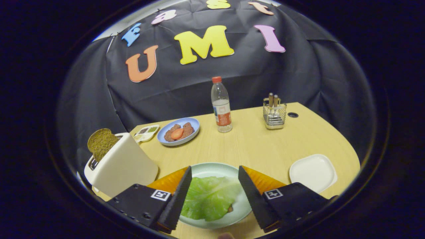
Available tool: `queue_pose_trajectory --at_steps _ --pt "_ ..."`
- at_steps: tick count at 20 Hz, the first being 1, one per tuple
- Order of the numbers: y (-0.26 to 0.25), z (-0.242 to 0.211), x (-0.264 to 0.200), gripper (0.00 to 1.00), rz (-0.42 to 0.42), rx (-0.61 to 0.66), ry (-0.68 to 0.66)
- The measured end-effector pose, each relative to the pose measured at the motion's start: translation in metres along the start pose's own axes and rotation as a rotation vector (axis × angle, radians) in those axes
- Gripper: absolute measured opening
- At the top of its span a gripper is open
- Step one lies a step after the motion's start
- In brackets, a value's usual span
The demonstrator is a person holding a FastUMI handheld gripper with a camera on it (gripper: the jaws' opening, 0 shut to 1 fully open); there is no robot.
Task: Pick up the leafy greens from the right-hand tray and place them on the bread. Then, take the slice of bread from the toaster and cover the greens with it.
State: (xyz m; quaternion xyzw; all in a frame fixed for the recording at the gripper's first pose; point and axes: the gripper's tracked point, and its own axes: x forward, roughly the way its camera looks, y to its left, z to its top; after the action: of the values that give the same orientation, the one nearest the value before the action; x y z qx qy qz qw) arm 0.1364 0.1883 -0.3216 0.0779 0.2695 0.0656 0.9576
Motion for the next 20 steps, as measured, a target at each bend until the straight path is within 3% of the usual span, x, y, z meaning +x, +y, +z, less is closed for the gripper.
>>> queue_pose_trajectory --at_steps 3,10,15,20 --pt "-0.013 0.029 -0.027 0.96 0.005 -0.024 -0.068" --pt "-0.032 0.071 -0.097 0.96 0.037 -0.082 -0.148" --pt "-0.014 0.106 -0.146 0.96 0.078 -0.088 -0.231" --pt "0.037 0.103 -0.174 0.96 0.106 -0.102 -0.224"
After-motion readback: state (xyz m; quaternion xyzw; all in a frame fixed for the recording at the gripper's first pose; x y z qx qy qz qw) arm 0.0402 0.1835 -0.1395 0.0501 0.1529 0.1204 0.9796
